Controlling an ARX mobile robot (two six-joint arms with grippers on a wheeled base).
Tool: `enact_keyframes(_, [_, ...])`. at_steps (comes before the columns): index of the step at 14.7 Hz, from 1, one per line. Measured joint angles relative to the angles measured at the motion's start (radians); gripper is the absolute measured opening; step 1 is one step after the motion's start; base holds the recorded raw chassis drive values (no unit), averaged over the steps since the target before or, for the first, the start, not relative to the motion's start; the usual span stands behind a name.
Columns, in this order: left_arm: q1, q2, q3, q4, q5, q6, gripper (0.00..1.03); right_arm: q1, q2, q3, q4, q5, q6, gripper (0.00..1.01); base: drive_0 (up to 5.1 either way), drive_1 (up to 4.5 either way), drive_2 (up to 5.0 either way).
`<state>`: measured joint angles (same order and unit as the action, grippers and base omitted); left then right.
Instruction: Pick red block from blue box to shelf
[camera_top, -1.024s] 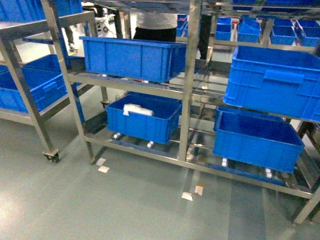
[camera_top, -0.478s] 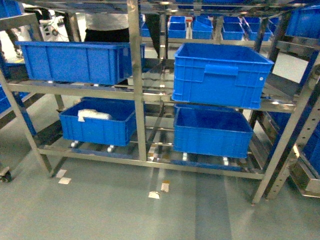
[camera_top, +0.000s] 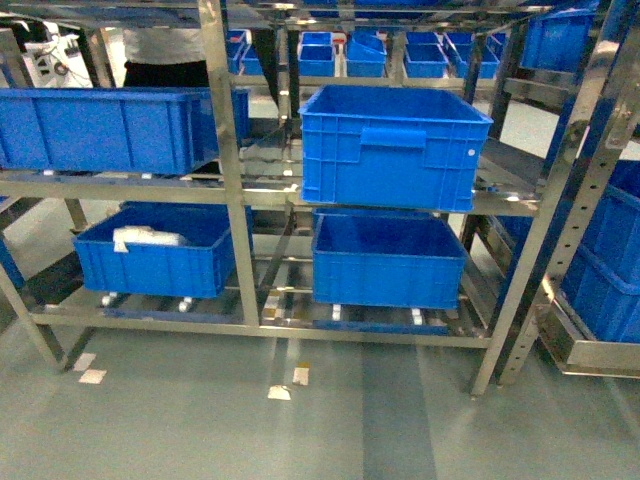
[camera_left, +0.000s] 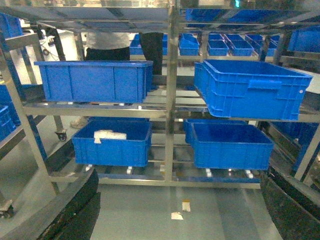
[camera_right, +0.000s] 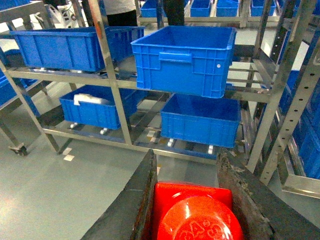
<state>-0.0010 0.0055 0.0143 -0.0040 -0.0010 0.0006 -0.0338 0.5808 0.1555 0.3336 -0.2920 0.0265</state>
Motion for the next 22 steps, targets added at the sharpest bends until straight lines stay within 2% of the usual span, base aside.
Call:
enact_keyframes(3, [0.000, 0.000, 0.000, 0.000, 0.000, 0.000, 0.98, 0.000, 0.000, 0.000, -0.001, 0.000, 0.000, 0.30, 0.0, 0.39, -0.4])
enact_keyframes(22, [0.000, 0.000, 0.000, -0.002, 0.000, 0.000, 0.98, 0.000, 0.000, 0.000, 0.000, 0.000, 0.000, 0.29, -0.1, 4.00, -4.1])
